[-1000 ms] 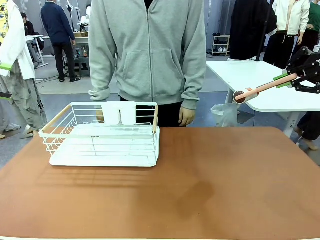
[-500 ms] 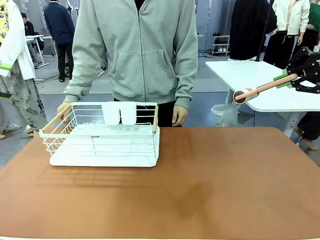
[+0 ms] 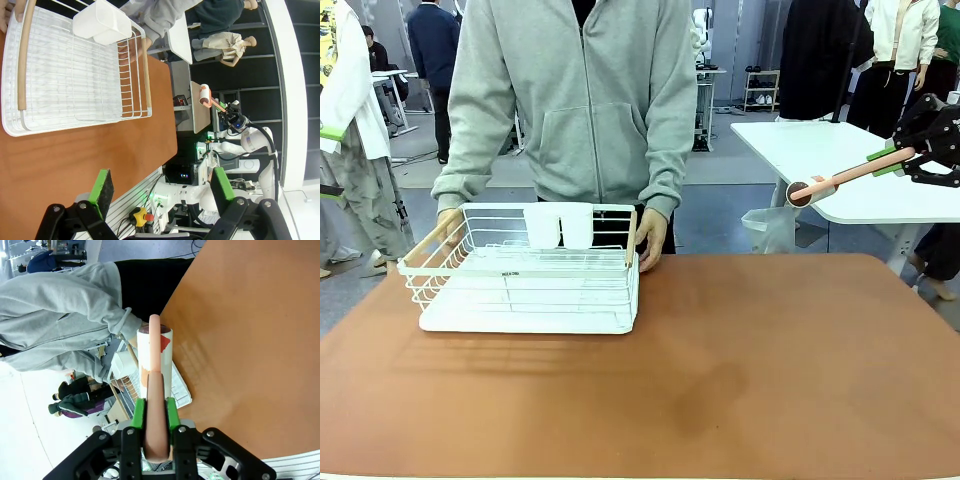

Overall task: Clean the table.
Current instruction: Clean the table with the Lint Roller when the human lifts the Dish drying rack.

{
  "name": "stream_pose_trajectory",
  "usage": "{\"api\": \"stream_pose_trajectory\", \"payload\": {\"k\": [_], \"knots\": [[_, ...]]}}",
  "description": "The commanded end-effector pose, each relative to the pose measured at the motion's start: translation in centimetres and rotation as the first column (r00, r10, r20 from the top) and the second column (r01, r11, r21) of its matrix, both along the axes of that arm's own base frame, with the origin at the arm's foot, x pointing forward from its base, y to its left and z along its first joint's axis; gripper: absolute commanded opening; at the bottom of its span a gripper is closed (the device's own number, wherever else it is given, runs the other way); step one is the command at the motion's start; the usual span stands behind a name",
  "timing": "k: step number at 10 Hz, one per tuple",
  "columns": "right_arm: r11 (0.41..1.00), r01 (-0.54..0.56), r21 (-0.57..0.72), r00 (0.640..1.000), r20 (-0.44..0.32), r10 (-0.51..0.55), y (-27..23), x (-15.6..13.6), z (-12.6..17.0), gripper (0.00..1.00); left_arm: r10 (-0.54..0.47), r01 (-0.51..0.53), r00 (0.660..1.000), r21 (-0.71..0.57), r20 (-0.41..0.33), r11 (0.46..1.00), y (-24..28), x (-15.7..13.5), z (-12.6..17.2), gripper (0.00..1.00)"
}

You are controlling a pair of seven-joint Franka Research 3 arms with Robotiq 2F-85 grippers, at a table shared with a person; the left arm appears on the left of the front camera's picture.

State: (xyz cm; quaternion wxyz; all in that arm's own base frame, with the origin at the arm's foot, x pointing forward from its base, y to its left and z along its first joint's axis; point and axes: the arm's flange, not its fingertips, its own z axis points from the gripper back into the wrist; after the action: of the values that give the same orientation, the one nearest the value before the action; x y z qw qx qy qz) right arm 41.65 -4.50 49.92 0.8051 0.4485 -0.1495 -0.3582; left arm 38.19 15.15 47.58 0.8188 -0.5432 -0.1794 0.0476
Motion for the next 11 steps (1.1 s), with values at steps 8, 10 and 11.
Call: {"api": "stream_pose_trajectory", "payload": {"k": [8, 10, 11], "knots": [[1.0, 0.0, 0.0, 1.0, 0.004, 0.0, 0.08, -0.07, 0.18, 0.0, -0.001, 0.002, 1.0, -0.01, 0.01, 1.0, 0.1, -0.13, 0.1, 1.0], [1.0, 0.0, 0.0, 1.0, 0.004, 0.0, 0.08, -0.07, 0.18, 0.0, -0.001, 0.002, 1.0, -0.01, 0.01, 1.0, 0.1, -0.13, 0.1, 1.0], [1.0, 0.0, 0.0, 1.0, 0.004, 0.0, 0.08, -0.07, 0.18, 0.0, -0.001, 0.002, 1.0, -0.01, 0.01, 1.0, 0.1, -0.13, 0.1, 1.0]]}}
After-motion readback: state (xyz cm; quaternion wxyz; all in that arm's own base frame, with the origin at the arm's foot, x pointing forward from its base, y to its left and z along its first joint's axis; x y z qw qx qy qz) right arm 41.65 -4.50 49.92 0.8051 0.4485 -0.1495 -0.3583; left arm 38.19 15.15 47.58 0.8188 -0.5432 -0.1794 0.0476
